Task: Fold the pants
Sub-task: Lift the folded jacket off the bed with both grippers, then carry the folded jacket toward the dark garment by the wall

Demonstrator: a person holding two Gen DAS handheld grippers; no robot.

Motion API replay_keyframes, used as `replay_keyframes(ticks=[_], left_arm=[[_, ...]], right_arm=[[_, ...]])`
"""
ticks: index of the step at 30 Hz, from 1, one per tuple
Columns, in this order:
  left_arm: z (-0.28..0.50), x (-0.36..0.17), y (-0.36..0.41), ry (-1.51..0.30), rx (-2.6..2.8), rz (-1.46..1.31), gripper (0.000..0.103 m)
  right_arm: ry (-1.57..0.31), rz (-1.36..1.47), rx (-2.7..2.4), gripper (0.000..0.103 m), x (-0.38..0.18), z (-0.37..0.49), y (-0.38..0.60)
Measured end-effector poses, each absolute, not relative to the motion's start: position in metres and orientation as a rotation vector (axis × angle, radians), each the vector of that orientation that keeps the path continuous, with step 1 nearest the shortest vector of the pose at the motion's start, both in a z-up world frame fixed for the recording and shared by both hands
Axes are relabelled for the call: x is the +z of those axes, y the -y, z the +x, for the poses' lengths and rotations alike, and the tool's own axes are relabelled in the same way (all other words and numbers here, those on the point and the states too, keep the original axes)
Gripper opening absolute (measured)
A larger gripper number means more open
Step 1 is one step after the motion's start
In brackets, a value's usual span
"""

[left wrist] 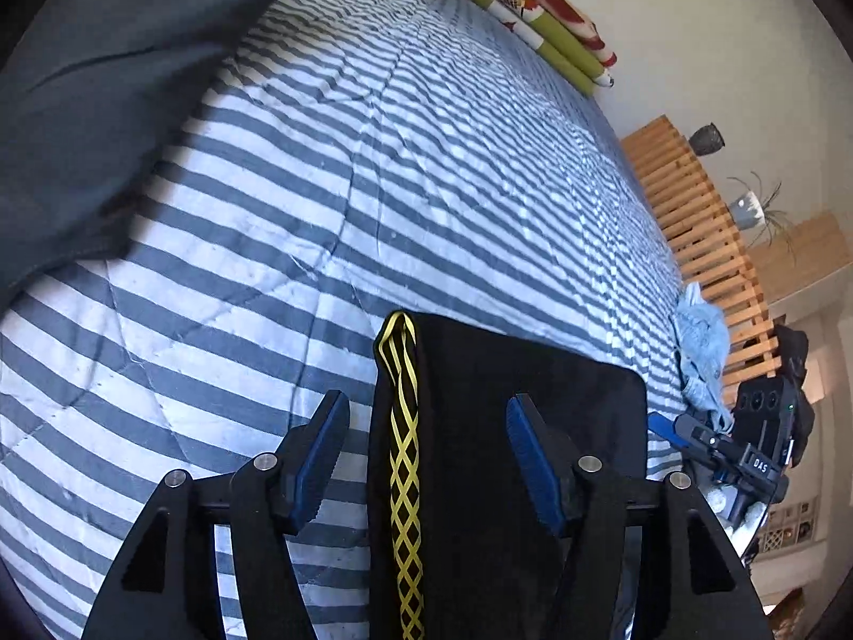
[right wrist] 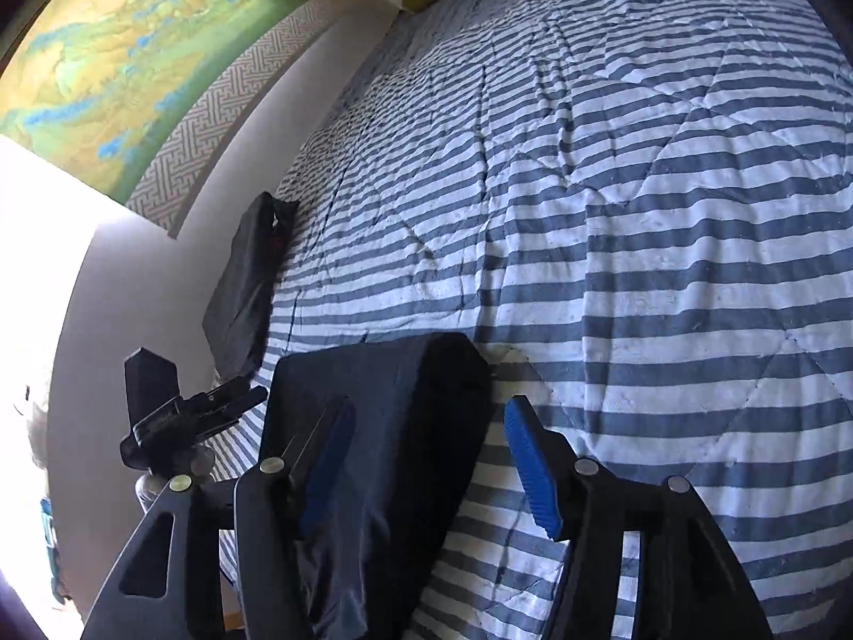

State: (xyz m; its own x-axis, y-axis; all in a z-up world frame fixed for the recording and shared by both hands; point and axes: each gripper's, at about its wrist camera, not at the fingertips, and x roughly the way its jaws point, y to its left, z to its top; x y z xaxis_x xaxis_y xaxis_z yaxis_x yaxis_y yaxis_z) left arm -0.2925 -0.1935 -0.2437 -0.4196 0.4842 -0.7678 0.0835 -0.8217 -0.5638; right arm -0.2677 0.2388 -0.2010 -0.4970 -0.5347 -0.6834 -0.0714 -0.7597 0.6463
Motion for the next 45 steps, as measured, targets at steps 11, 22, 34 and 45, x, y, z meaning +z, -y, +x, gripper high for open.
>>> replay_keyframes(ticks=[11,22,34,45], left_arm=[[-0.302,-0.257,0.167,0.646,2.391,-1.567,0.018],[-0.273,-0.214,0.156,0.543,2.507,-1.435,0.006],[-0.193,-0.092,0.244,0.595,2.743,-1.061,0.005],[-0.199,-0.008,0.385,0.589,3.026,-0.833,0.005]], right_arm=[[0.72,1.47,-2.397,0.054,-0.231,-0.275,-0.201],[0.618,1.441,-2.449,0.009,-0.208,-0.266,-0.177],[0.346,1.009,-2.601,0.009,-0.075,-0.224,-0.096],[0.235,0.794,-2.529,0.009,-0.019,-0.276,0.042]])
